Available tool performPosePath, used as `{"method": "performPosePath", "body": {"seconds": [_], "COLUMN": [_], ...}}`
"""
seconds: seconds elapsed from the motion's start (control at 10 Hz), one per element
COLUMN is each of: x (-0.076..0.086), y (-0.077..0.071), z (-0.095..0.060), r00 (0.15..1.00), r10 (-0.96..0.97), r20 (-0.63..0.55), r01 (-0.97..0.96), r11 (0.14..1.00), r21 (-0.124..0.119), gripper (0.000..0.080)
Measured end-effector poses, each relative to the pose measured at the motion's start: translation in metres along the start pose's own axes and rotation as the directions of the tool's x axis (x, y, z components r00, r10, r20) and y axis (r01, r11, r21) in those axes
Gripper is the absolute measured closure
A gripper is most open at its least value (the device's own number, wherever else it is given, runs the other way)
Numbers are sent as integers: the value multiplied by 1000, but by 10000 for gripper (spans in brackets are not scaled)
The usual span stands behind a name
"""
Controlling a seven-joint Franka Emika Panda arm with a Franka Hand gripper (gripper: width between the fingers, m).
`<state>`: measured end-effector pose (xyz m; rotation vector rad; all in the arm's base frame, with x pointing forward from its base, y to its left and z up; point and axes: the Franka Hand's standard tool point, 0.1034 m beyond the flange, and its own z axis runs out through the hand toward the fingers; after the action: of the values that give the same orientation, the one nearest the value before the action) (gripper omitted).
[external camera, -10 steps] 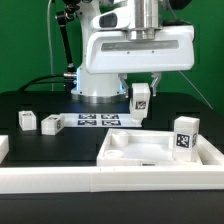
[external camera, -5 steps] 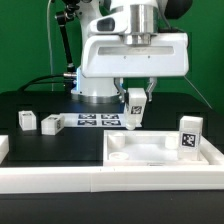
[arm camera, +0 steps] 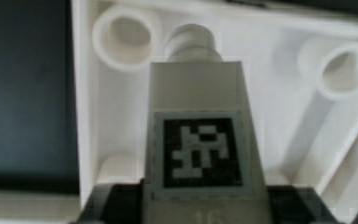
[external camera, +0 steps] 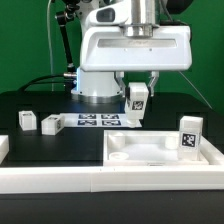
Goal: Assemble square table
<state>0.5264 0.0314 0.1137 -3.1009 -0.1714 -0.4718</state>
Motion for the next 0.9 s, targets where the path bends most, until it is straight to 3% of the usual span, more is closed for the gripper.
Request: {"method": "performPosePath", "body": {"seconds": [0.1, 0.2, 0.3, 0.4, 0.6, 0.9], "x": [6, 16, 9, 6, 13, 47], "y": [3, 12, 15, 12, 15, 19], "z": [-4, -8, -4, -1, 4, 3], "r00": [1000, 992, 987, 992, 992, 988], "r10": [-7, -24, -29, -29, -38, -65], "r20": [-30, -121, -157, -122, -122, -137], "r01": [7, 20, 20, 23, 32, 58], "r11": [1000, 999, 998, 999, 998, 997], "r21": [-7, -39, -59, -47, -52, -53], "gripper": [509, 509, 509, 509, 509, 509]}}
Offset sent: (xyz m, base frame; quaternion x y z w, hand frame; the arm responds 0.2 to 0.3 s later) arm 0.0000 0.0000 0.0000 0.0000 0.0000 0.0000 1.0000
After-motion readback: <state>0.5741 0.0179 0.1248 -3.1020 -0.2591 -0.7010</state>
